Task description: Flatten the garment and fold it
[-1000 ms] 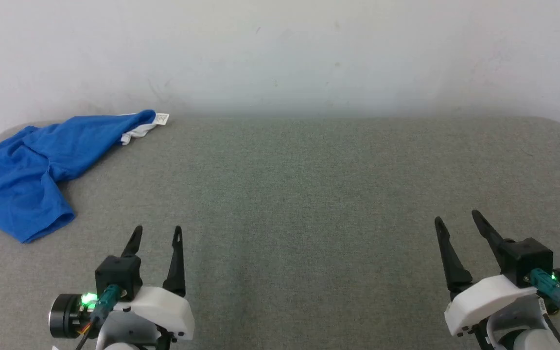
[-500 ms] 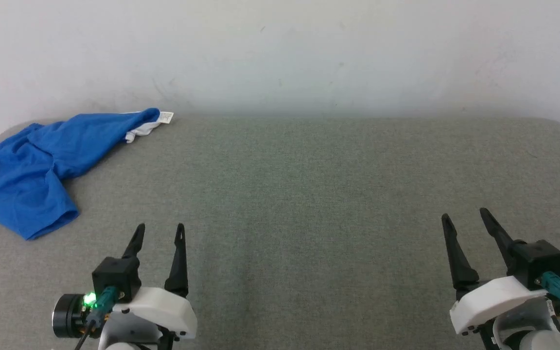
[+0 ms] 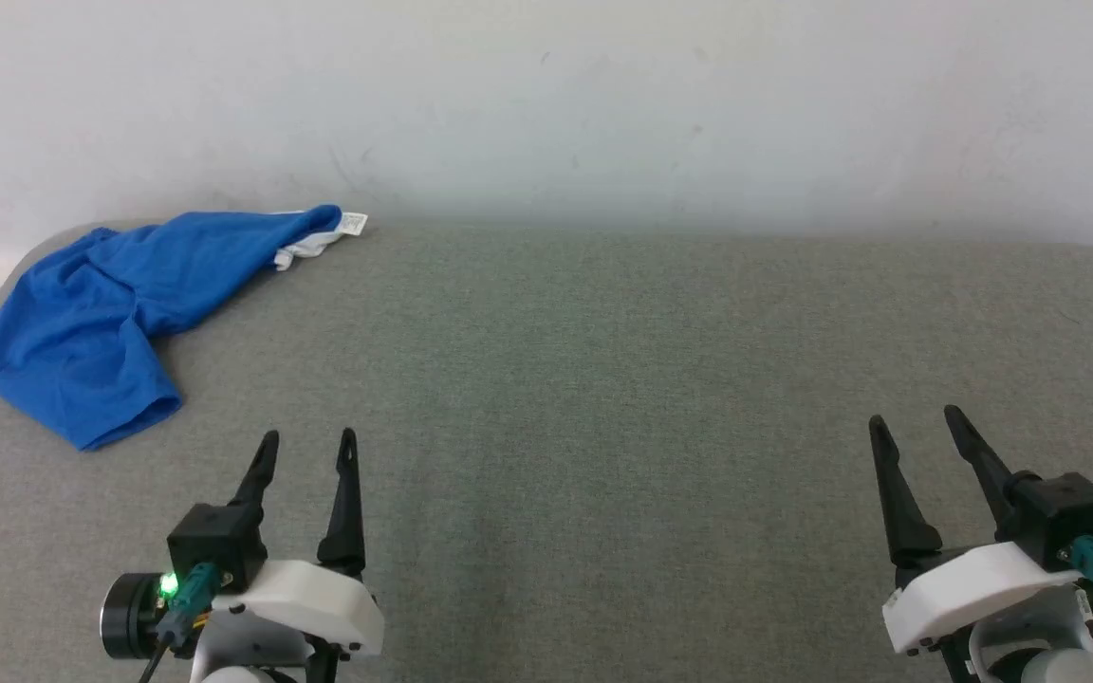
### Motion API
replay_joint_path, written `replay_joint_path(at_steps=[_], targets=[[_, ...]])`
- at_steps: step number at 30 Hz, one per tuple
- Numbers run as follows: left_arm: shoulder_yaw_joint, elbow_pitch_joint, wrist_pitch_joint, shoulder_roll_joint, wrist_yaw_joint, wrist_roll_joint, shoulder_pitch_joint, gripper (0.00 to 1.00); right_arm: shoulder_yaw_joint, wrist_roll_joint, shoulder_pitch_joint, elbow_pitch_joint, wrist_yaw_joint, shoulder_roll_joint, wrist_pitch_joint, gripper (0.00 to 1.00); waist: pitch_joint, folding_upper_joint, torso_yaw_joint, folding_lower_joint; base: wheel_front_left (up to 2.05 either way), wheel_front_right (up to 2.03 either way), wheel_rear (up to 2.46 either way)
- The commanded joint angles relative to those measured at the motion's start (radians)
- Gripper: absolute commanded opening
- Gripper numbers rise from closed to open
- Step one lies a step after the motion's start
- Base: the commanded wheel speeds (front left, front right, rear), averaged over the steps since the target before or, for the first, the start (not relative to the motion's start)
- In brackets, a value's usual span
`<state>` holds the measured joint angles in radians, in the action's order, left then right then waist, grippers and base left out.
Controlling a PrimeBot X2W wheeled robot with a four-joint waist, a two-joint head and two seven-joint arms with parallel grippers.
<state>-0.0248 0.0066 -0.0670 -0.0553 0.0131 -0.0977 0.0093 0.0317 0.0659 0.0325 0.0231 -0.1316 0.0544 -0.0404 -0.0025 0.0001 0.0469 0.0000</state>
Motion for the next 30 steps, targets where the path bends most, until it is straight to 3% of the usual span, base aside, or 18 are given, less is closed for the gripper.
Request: replay_joint_path(at_steps=[1,30], targets=[[0.002,-0.006,-0.012,0.002,0.011,-0.011,-0.015,1.0,0.001,0.013,0.014,0.01,0.0,-0.001,-0.008,1.0,0.0,-0.0001,0.011,0.0,0.0,0.0,0.0],[0.04,-0.006,-0.071,0.003,0.034,-0.036,-0.005,1.0,-0.071,0.0,0.006,0.039,0.0,-0.002,-0.01,1.0,0.019,-0.0001,0.15,0.0,0.0,0.0,0.0]])
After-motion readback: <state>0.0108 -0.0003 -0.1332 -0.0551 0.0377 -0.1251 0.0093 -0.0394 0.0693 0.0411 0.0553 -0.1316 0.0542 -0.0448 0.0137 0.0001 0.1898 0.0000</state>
